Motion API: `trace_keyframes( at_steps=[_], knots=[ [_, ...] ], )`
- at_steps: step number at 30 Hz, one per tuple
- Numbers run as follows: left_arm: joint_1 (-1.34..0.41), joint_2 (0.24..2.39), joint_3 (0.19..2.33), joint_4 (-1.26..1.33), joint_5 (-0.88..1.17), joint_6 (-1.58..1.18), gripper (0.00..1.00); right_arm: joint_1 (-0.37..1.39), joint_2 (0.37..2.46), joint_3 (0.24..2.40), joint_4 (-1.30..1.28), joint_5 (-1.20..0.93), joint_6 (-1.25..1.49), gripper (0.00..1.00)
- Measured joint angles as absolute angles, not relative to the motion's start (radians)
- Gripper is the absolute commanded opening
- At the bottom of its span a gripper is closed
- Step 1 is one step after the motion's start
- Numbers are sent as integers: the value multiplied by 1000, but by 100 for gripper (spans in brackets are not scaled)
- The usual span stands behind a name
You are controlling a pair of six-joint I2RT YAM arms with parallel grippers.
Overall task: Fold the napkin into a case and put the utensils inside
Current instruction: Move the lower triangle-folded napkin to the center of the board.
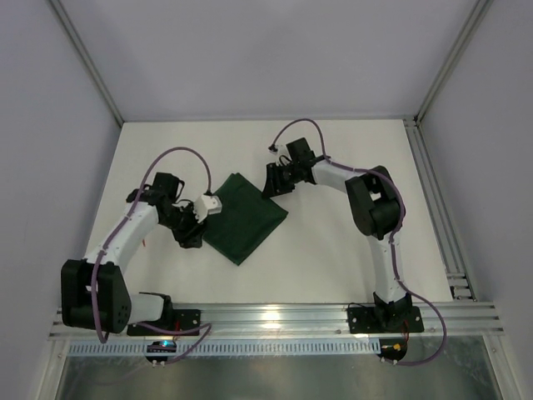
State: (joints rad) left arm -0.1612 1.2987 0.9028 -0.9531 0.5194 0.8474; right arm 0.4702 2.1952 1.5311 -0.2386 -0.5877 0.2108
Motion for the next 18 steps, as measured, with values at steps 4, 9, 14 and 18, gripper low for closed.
trace_keyframes(
  at_steps=[4, 9, 14, 18],
  knots=[
    [-79, 1366, 903, -925, 500, 748, 41, 482, 2202, 1531, -231, -590, 225, 35],
    [-27, 1467, 903, -862, 434, 656, 41, 501, 2209, 1520, -202, -590, 256, 19],
    [-24, 1508, 903, -808, 396, 604, 42, 508, 2207, 1486, -155, -588, 302, 8],
    [-24, 1508, 913, -796, 392, 582, 43, 508, 2178, 1419, -89, -574, 349, 4]
  ],
)
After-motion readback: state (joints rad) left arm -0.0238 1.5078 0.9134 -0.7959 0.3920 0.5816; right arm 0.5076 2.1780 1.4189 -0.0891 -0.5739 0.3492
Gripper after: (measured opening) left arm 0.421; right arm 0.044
